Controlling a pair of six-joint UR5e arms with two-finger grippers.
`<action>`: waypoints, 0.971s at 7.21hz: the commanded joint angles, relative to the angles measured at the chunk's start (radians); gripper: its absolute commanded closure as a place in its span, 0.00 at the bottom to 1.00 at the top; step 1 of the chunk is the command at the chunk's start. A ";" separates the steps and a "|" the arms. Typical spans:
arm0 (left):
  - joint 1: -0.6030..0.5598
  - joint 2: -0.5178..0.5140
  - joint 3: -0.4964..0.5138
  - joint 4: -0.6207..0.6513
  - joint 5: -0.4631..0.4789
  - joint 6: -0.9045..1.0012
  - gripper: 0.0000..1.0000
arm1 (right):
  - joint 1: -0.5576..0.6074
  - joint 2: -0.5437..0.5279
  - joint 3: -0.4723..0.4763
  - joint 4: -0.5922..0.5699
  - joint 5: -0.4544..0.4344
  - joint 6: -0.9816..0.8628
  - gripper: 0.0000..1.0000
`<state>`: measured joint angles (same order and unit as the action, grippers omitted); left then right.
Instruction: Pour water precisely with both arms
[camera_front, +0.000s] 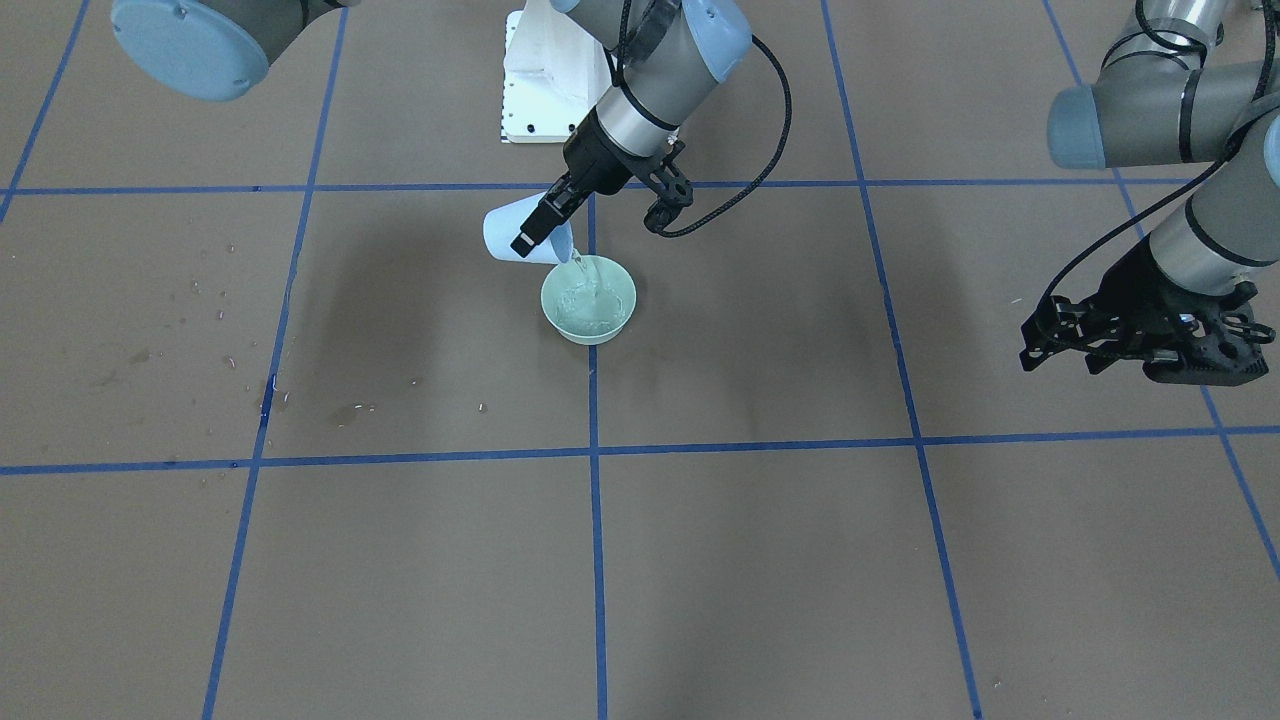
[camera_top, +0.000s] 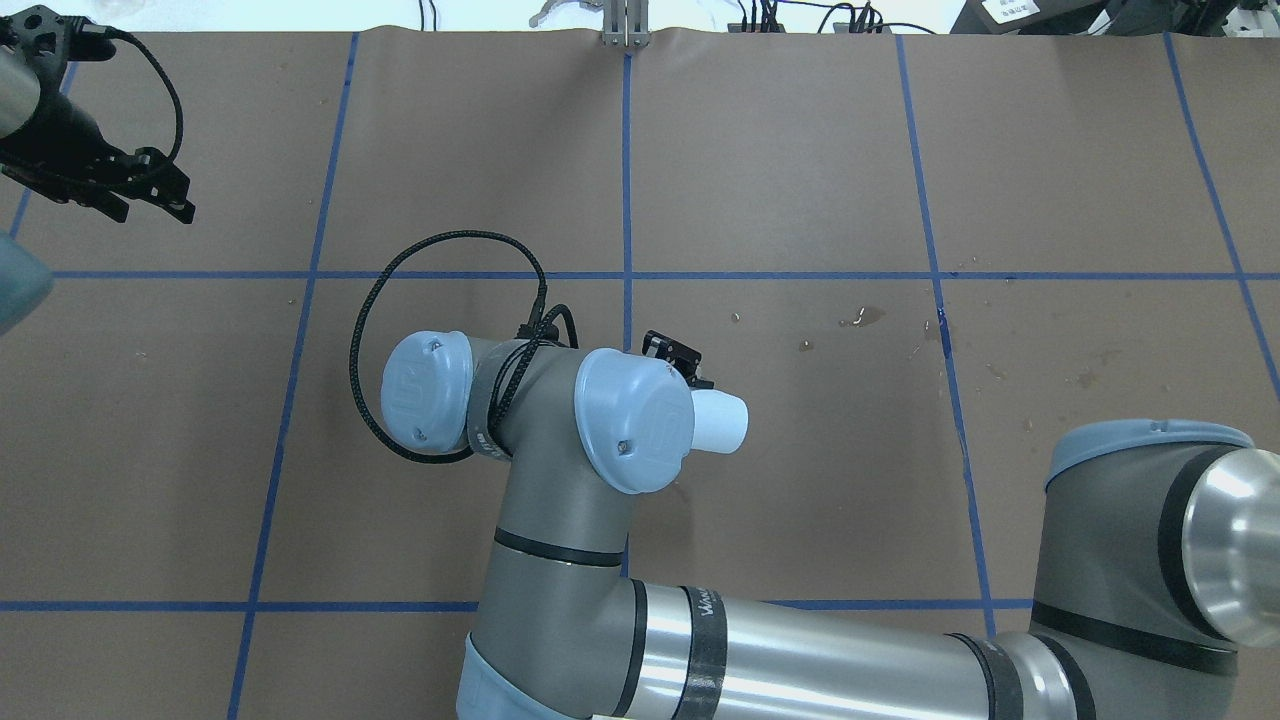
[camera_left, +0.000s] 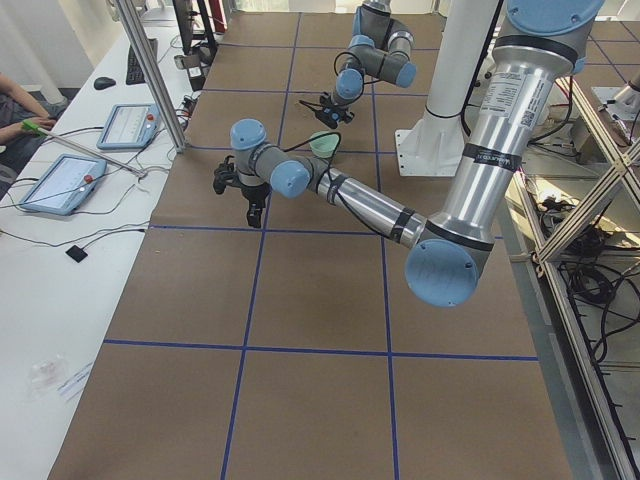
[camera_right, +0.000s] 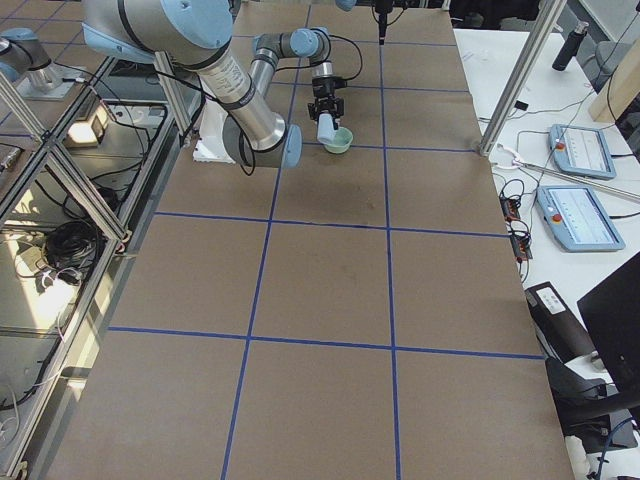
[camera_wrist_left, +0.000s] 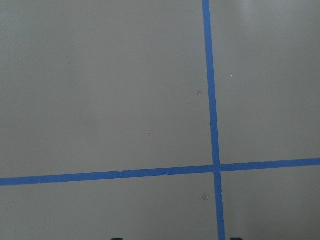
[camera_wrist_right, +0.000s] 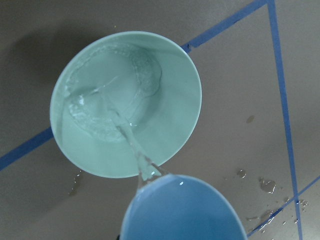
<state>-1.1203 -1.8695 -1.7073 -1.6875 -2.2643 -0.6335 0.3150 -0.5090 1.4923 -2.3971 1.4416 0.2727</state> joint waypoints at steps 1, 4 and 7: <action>0.001 0.000 0.009 0.000 0.000 0.002 0.22 | -0.008 0.004 -0.020 -0.019 -0.026 -0.013 0.62; 0.001 0.000 0.009 -0.001 0.000 0.002 0.22 | -0.011 0.004 -0.012 -0.030 -0.033 -0.012 0.62; -0.001 0.000 0.006 -0.001 0.000 0.002 0.22 | -0.001 -0.102 0.243 -0.024 -0.026 0.096 0.63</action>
<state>-1.1199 -1.8699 -1.6988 -1.6888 -2.2641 -0.6320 0.3093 -0.5493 1.6003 -2.4240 1.4106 0.3023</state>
